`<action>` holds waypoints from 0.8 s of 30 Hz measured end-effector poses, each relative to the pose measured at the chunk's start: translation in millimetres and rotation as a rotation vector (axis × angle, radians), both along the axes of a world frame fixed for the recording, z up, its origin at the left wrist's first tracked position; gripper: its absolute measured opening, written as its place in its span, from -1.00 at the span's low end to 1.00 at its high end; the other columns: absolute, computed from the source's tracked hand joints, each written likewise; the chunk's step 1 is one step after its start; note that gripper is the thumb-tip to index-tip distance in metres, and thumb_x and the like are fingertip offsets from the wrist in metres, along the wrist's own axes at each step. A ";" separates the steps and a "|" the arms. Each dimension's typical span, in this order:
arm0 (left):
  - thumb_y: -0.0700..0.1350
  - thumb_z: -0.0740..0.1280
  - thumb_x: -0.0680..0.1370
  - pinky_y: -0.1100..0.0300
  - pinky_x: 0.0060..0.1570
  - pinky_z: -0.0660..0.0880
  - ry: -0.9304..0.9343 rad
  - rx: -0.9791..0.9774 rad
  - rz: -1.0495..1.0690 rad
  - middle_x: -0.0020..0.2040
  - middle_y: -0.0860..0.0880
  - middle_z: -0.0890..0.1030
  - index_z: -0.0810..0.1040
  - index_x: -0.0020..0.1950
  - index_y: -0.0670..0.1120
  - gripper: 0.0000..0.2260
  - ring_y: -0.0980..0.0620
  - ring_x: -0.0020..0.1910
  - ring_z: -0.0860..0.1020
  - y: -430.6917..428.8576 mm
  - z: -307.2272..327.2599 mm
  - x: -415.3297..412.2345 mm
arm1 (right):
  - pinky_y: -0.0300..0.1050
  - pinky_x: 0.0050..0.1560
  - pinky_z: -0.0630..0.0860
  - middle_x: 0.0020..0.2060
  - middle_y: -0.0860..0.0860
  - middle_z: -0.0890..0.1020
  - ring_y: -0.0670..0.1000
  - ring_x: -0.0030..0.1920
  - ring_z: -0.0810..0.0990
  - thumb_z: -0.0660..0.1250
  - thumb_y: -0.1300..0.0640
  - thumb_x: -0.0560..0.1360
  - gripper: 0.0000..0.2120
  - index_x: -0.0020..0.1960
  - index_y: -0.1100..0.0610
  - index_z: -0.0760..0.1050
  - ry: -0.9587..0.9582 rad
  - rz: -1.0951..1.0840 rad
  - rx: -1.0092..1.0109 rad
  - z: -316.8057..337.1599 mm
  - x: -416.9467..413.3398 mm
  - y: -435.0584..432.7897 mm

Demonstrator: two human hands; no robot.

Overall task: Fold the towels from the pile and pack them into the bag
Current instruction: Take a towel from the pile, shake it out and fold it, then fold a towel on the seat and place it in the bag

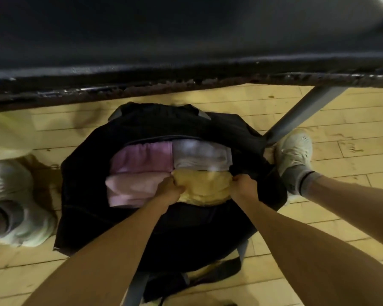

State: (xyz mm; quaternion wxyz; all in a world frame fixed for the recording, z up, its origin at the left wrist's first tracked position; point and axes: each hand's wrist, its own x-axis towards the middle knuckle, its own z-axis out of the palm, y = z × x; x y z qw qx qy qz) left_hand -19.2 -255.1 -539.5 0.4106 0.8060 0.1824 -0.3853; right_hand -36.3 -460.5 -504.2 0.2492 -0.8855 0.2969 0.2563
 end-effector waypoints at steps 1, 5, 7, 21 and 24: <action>-0.06 0.33 0.56 0.03 0.07 0.56 -0.009 0.013 -0.020 0.25 -0.17 0.53 0.35 0.43 -0.15 -0.54 -0.12 0.12 0.56 -0.7 0.4 1.3 | -0.15 -0.17 0.32 -0.12 0.14 0.58 0.13 -0.16 0.51 0.15 0.22 0.60 -0.77 0.02 0.30 0.56 -0.002 0.011 -0.003 1.6 1.3 -0.3; -0.09 0.35 0.56 -0.04 0.00 0.62 0.074 0.006 -0.117 0.13 -0.18 0.59 0.40 0.32 -0.13 -0.64 -0.13 0.01 0.62 8.1 14.2 4.4 | -0.15 -0.16 0.32 -0.14 0.10 0.53 0.16 -0.03 0.55 0.12 0.22 0.60 -0.79 -0.05 0.27 0.50 0.082 0.131 -0.039 8.8 5.2 -5.5; -0.17 0.35 0.54 -0.08 -0.05 0.63 0.103 0.014 -0.162 0.01 -0.23 0.64 0.47 0.21 -0.20 -0.74 -0.18 -0.07 0.66 16.6 26.0 6.5 | -0.17 -0.23 0.32 -0.28 0.03 0.46 0.12 -0.12 0.51 0.13 0.21 0.60 -0.80 -0.17 0.22 0.41 0.090 0.184 -0.062 18.8 6.5 -8.0; -0.18 0.23 0.62 0.08 0.10 0.56 -0.299 -0.158 -0.361 0.03 -0.14 0.67 0.56 0.18 -0.11 -0.82 -0.06 0.00 0.67 73.5 268.6 8.5 | -0.18 -0.26 0.54 -0.18 0.07 0.57 0.08 -0.20 0.55 0.21 0.23 0.60 -0.84 0.04 0.21 0.56 0.040 0.515 0.283 216.0 22.2 52.6; -0.15 0.21 0.64 0.07 0.14 0.54 -0.413 -0.186 -0.327 0.06 -0.12 0.66 0.55 0.22 -0.12 -0.80 -0.08 0.02 0.66 87.9 317.8 0.1 | -0.16 -0.12 0.58 -0.10 0.05 0.61 0.03 -0.15 0.63 0.22 0.15 0.63 -0.82 0.14 0.19 0.54 -0.094 0.658 0.263 263.5 28.6 79.3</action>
